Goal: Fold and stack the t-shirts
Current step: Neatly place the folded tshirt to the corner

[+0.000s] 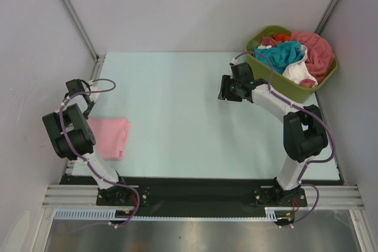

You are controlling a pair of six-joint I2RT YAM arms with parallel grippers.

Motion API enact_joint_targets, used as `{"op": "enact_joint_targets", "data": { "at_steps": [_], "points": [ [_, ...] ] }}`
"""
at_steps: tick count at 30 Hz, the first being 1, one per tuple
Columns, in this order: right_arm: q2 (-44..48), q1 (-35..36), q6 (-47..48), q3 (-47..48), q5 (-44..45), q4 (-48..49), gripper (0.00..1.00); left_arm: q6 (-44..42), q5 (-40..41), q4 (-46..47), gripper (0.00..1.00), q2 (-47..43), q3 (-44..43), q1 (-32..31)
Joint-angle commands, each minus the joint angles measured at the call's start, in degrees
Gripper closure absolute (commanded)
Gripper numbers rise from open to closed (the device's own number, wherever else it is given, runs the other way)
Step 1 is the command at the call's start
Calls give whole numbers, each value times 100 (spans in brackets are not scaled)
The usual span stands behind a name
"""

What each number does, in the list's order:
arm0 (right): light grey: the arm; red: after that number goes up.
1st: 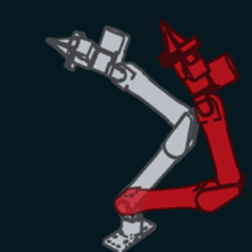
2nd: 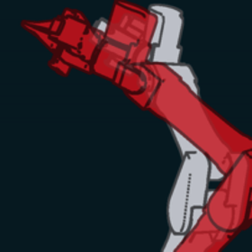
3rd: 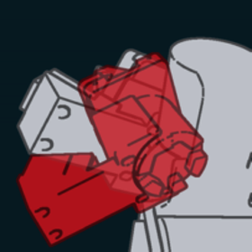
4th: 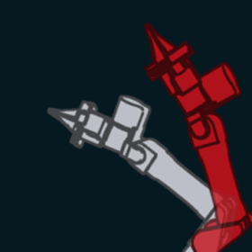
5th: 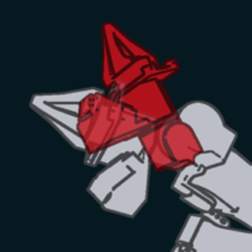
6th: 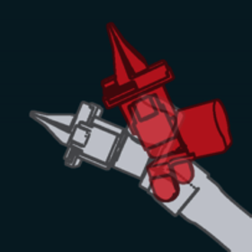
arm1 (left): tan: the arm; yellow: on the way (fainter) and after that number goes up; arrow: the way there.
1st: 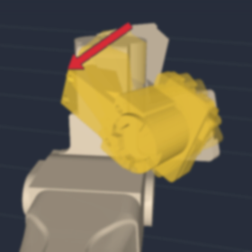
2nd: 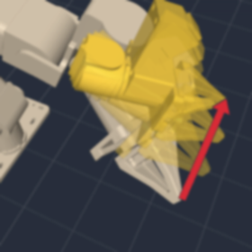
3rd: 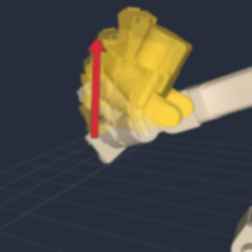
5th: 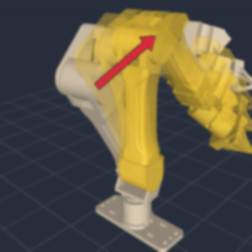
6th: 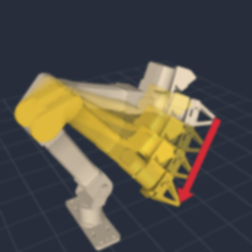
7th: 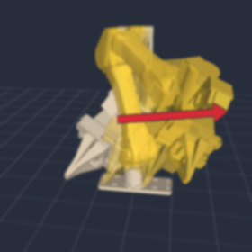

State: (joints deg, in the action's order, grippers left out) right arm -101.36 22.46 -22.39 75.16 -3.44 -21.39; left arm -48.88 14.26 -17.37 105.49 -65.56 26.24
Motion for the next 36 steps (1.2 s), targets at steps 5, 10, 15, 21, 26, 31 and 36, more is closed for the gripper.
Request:
{"op": "enact_joint_targets", "data": {
  "at_steps": [5,10,15,21,26,31,36],
  "points": [
    [292,-22,-19,69,37,117,46,589,-951,-593,90,-1215,307,-1041],
    [468,-22,-55,-150,45,196,46,889,-1110,-970,90,-1145,763,-1918],
    [661,-40,-20,-361,133,187,46,1056,-1171,-1041,90,-1084,1098,-2334],
    [828,-83,-90,-563,142,293,46,1117,-1162,-970,90,-846,1160,-2369],
    [907,-75,-81,-590,195,275,46,1328,-1173,-997,90,-986,1116,-2457],
    [995,-110,-2,-581,274,205,46,1478,-706,-830,87,-1153,712,-2316],
    [1162,-206,112,-590,335,179,45,1635,-503,-785,70,-1548,256,-2308]
  ]
}}
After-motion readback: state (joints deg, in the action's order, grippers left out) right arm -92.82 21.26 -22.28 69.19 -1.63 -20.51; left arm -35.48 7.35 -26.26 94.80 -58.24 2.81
